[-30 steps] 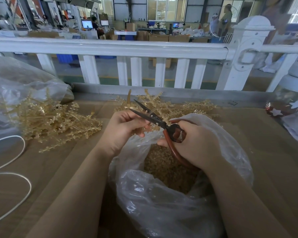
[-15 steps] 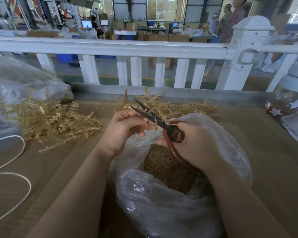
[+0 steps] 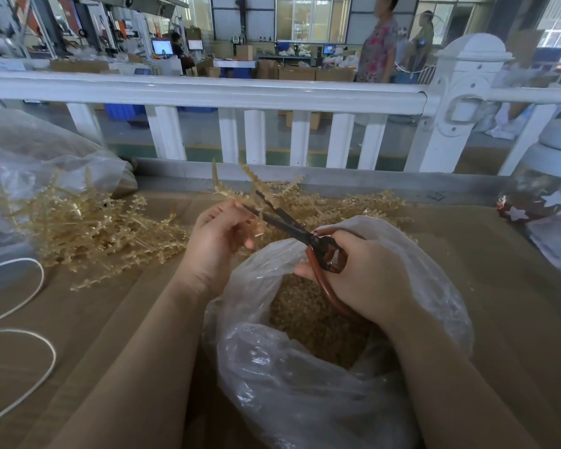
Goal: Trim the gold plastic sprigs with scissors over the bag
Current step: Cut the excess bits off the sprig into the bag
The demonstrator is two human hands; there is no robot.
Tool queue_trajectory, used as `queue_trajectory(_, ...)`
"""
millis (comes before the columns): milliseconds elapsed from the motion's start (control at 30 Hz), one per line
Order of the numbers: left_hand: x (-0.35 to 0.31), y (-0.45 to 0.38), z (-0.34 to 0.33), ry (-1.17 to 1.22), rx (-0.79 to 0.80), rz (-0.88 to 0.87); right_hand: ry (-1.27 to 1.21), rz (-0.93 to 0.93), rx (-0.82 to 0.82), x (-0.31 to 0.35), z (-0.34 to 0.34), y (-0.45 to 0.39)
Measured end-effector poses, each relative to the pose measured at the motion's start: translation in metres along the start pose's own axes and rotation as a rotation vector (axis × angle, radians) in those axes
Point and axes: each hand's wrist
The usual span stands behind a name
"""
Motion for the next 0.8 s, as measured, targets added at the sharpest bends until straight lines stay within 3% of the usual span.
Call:
queue_trajectory(133,-0.003,-0.001,0.000,0.087,-0.178,-0.030,0.047,0.019,-0.056,0.002,0.003,0.002)
queue_trajectory(467,-0.006,0.000,0.003,-0.028,-0.440,-0.018,0.101,0.003,-0.190,-0.001,0.004,0.005)
queue_trajectory(633,-0.004,0.004,-0.008,-0.292,-0.175,-0.021,0.057,0.084,-0.209,0.003,0.005,0.007)
queue_trajectory(800,-0.001,0.005,-0.022,-0.325,0.007,-0.023,0.115,0.064,-0.136,0.003,0.004,0.005)
Point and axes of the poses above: each hand's wrist, its own y-axis away from the middle knuckle, its own z-axis out of the back of the hand, x = y × z, and after that the axes turned 8 degrees about x, right-handed
